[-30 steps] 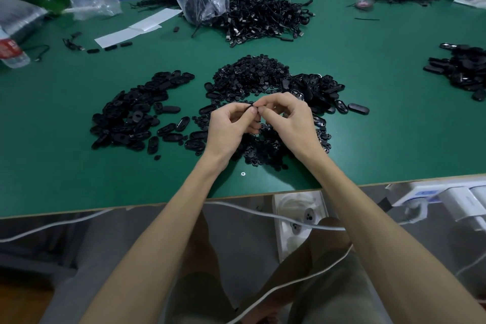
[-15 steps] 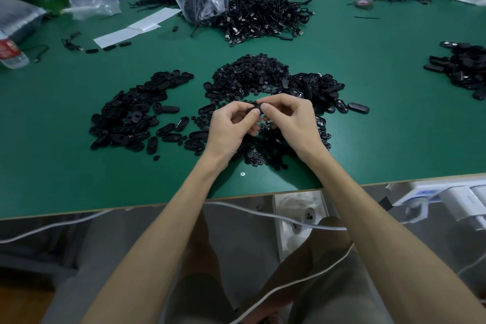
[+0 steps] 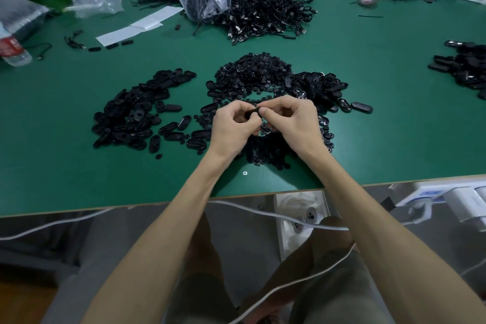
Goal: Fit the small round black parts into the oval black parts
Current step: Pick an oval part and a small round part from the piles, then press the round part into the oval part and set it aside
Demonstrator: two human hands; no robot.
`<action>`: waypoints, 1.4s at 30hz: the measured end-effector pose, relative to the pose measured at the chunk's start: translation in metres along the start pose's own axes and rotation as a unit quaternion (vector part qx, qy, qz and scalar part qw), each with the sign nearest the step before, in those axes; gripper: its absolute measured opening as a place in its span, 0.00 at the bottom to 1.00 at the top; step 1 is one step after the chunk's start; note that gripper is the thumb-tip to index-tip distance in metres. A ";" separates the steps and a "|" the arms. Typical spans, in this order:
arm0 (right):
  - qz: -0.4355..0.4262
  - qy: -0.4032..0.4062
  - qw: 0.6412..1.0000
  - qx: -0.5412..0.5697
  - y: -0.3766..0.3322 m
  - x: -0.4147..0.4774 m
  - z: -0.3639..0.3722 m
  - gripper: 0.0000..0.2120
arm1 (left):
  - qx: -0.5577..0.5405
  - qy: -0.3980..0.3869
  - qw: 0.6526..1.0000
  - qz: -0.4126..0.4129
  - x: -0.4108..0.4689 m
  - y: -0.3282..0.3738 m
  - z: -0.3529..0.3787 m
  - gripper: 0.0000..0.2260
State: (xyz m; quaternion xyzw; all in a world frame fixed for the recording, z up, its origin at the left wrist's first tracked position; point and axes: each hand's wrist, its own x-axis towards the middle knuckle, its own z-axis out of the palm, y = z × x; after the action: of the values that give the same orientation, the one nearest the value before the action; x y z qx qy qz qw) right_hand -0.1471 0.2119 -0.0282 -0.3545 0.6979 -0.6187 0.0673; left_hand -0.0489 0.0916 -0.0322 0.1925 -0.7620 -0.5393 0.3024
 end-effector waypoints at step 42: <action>0.134 0.135 0.976 0.103 0.005 0.006 -0.010 0.32 | 0.518 0.057 0.851 -0.063 0.031 -0.018 -0.095 0.11</action>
State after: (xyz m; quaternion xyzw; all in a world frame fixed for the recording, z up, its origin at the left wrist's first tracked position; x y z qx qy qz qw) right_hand -0.1586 0.2165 -0.0286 -0.1622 0.6746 -0.7144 0.0911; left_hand -0.0091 -0.0009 -0.0193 0.3996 -0.8985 -0.0724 0.1668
